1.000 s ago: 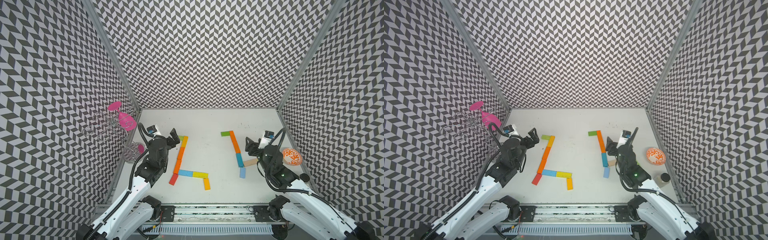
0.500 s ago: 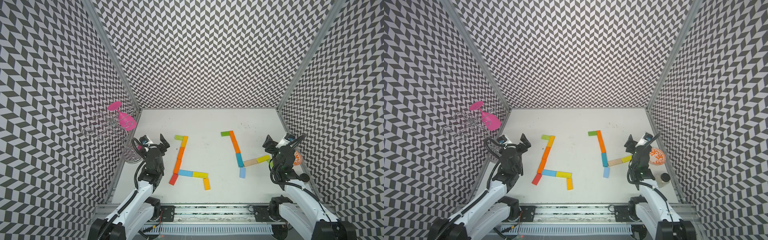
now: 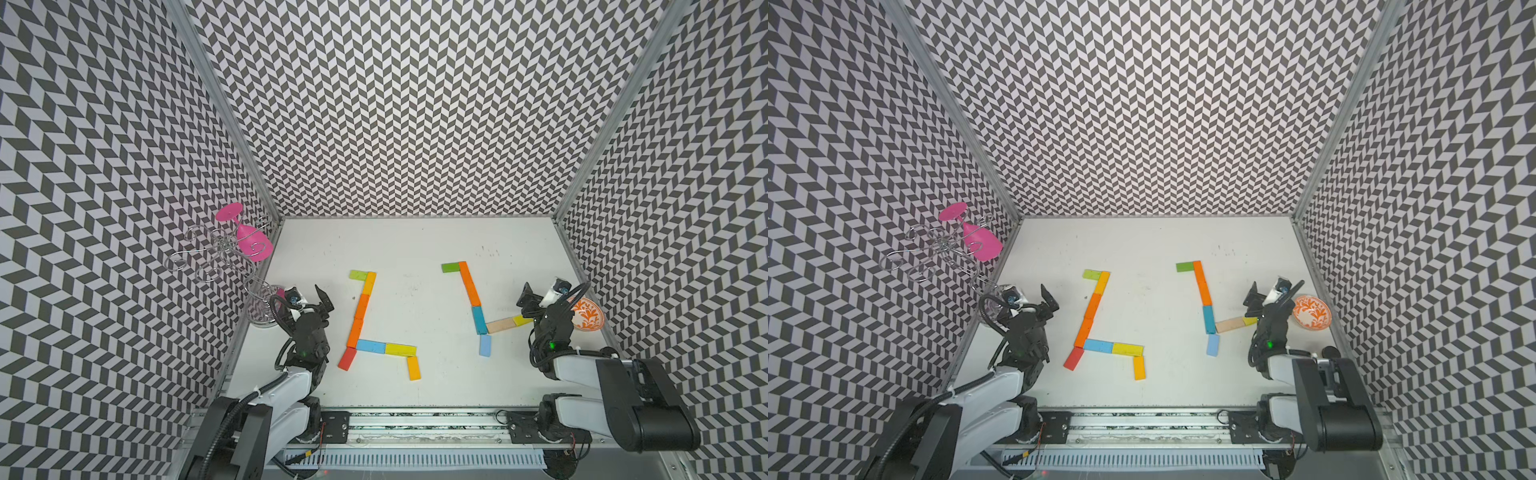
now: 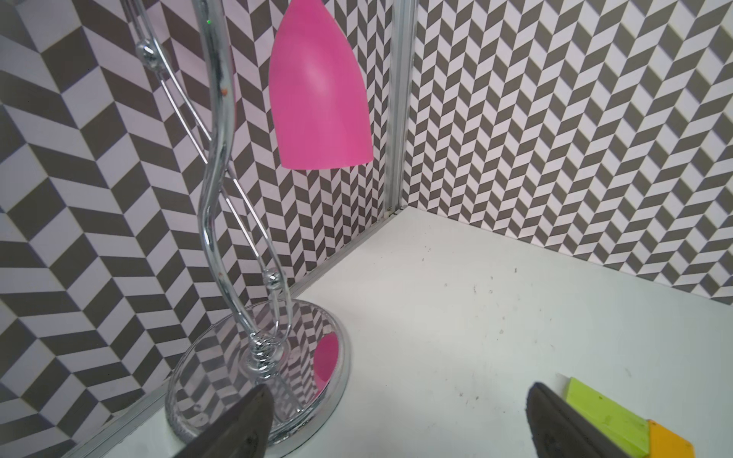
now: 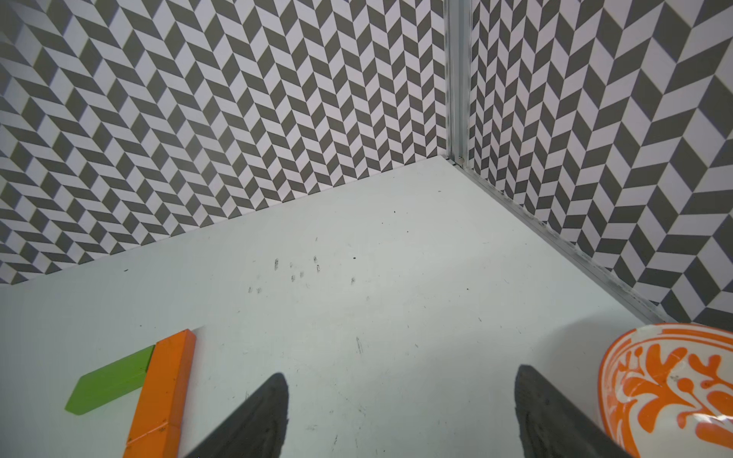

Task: Assemble a giraffe with building blocks
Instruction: Reset both arms

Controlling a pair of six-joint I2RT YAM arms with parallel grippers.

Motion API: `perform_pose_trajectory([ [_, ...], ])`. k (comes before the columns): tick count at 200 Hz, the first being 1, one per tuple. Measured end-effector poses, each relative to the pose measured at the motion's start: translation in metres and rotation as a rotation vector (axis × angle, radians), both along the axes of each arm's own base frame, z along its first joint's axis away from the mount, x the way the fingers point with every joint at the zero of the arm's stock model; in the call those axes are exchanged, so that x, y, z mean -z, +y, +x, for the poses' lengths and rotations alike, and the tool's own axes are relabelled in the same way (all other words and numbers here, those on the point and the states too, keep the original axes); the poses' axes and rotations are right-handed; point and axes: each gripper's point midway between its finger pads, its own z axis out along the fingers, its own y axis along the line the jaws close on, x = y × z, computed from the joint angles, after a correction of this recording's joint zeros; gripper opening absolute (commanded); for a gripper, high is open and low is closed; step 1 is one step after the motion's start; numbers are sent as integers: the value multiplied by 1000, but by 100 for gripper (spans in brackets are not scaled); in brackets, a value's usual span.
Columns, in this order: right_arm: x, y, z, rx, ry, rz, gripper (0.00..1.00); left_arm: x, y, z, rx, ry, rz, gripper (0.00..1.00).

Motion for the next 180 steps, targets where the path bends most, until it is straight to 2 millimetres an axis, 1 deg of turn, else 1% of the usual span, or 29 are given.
perform_pose_trajectory([
  [20, -6, 5, 9, -32, -48, -12, 87, 3, 5, 4, 5, -1, 22, 100],
  [42, -3, 14, 14, -88, -66, -29, 87, 0, 8, 10, 27, -31, 30, 100],
  [61, -3, 19, 15, -120, -89, -42, 87, -2, 7, 17, 63, -65, 25, 100],
  [75, -6, 22, 16, -137, -103, -49, 88, -1, 2, 23, 102, -85, 27, 100],
  [98, -13, 25, 18, -156, -123, -60, 89, 14, -10, 33, 182, -43, 42, 100],
  [103, -14, 26, 19, -157, -126, -63, 91, 13, -13, 36, 195, -44, 45, 100],
  [108, -15, 26, 20, -159, -130, -65, 100, 11, -15, 40, 206, -55, 50, 100],
  [128, -19, 29, 24, -163, -139, -76, 100, 9, -23, 58, 246, -46, 65, 100],
  [142, -22, 30, 26, -158, -143, -84, 99, 0, -27, 69, 271, -63, 72, 100],
  [151, -24, 32, 28, -156, -146, -88, 99, -3, -30, 72, 283, -71, 76, 100],
  [180, -25, 34, 30, -151, -144, -100, 99, 0, -33, 75, 305, -52, 73, 100],
])
